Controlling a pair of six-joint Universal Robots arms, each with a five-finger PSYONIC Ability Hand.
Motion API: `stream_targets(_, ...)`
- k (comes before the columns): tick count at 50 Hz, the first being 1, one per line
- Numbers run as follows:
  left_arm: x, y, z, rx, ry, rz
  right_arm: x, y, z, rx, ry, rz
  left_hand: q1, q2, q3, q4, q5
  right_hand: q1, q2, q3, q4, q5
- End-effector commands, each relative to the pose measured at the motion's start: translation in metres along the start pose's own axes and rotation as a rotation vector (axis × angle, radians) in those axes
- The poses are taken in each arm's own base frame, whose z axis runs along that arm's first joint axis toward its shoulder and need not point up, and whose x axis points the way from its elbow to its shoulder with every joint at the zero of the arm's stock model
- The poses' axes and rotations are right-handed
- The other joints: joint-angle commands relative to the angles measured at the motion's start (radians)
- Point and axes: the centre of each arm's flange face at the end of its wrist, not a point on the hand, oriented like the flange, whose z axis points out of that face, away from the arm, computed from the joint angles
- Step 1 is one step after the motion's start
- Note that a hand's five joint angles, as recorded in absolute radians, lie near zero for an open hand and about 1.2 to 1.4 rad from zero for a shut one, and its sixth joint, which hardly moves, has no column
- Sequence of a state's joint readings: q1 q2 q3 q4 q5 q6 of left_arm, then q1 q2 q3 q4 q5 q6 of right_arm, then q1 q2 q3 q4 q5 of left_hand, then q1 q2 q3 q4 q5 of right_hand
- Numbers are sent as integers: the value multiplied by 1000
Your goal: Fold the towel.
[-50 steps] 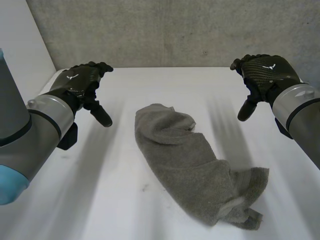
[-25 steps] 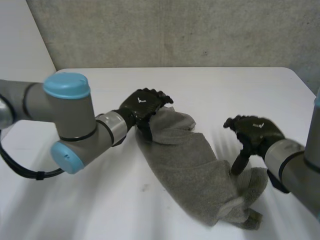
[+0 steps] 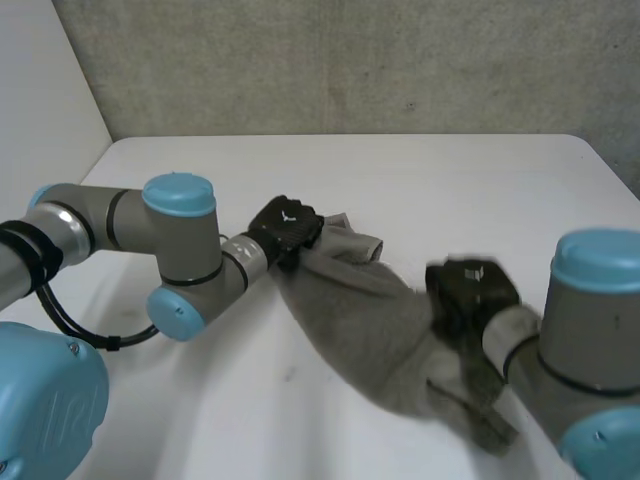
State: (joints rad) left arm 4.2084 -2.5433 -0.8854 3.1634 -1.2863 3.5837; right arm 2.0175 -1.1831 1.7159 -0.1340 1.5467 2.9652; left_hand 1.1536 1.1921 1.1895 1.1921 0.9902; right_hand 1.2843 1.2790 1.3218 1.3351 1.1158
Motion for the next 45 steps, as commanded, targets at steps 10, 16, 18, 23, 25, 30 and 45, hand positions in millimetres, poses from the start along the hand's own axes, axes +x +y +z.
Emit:
stream_targets(10,-106,-156,-79,365,-600,-340,14,-204,-15,927,274,-344,243,204,207,204,231,112,117,74,61,106)
stream_targets(16,-80,-124,-116,286,-545,-548,-17,-145,-10,678,169,-486,243,204,207,204,231,112,117,74,61,106)
stream_targets(18,-68,-105,-123,216,-531,-554,-25,-119,-6,566,118,-525,243,204,207,204,231,112,117,74,61,106)
stream_targets(23,-30,-46,-144,-4,-483,-571,-36,-47,0,273,-18,-576,243,204,207,204,231,112,117,74,61,106)
stream_targets(25,-10,-18,-157,-118,-452,-577,-37,-30,-1,205,-47,-579,243,204,207,204,231,112,117,74,61,106)
stream_targets(30,8,5,-176,-224,-429,-584,-38,-5,-5,113,-81,-577,243,204,207,204,231,112,117,74,61,106)
stream_targets(45,38,13,-214,-284,-374,-572,-38,12,-33,61,-103,-571,17,-22,-19,-21,6,112,117,74,61,106)
